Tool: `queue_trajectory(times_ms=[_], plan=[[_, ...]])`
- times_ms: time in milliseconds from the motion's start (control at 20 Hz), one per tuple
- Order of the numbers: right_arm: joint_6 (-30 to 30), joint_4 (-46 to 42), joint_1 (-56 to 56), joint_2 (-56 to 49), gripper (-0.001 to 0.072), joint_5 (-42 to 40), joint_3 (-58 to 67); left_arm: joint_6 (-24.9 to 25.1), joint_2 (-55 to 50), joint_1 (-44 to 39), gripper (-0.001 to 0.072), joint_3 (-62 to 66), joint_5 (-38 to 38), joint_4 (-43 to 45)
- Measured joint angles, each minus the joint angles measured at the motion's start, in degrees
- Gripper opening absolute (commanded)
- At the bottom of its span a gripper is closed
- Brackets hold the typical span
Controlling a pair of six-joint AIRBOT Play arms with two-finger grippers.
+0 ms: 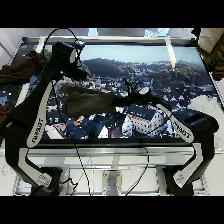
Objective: Fold the shirts.
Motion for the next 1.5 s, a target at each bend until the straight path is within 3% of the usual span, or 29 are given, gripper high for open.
queue_trajectory(times_ms=[150, 250, 550, 850, 1050, 1100, 1150, 1200, 1500], plan=[[-0.94, -2.43, -3.10, 2.45, 0.0021, 0.87, 7.45, 0.00, 0.00, 0.00, 0.0298, 0.00, -0.02, 0.02], [1.66, -8.57, -6.60, 5.31, 0.0021, 1.38, 13.31, 0.00, 0.00, 0.00, 0.0298, 0.00, -0.04, 0.04], [18.53, -42.10, -22.69, 14.32, 0.0021, 7.91, 26.80, 0.00, 0.00, 0.00, 0.0298, 0.00, -0.35, 0.04], [26.01, -68.00, -43.45, 17.11, 0.0021, 29.16, 30.29, 0.02, 0.00, 0.00, 0.0298, 0.00, -0.42, 0.07], [26.60, -75.32, -56.94, 17.49, 0.0038, 44.19, 30.62, 0.02, 0.00, 0.00, 0.0298, 0.00, -0.42, 0.07], [26.82, -74.99, -60.15, 17.53, 0.0206, 47.04, 30.64, 0.00, 0.00, 0.00, 0.0298, 0.00, -0.39, 0.07], [27.06, -73.61, -63.49, 17.59, 0.0458, 49.51, 30.64, 0.02, 0.00, 0.00, 0.0298, 0.00, -0.37, 0.07], [27.26, -71.82, -66.53, 17.64, 0.0616, 51.39, 30.64, 0.02, 0.00, 0.00, 0.0297, 0.00, -0.35, 0.07], [27.74, -62.58, -76.06, 17.73, 0.0610, 55.67, 30.64, 0.02, 0.00, 0.00, 0.0298, 0.00, 0.11, 0.04]])
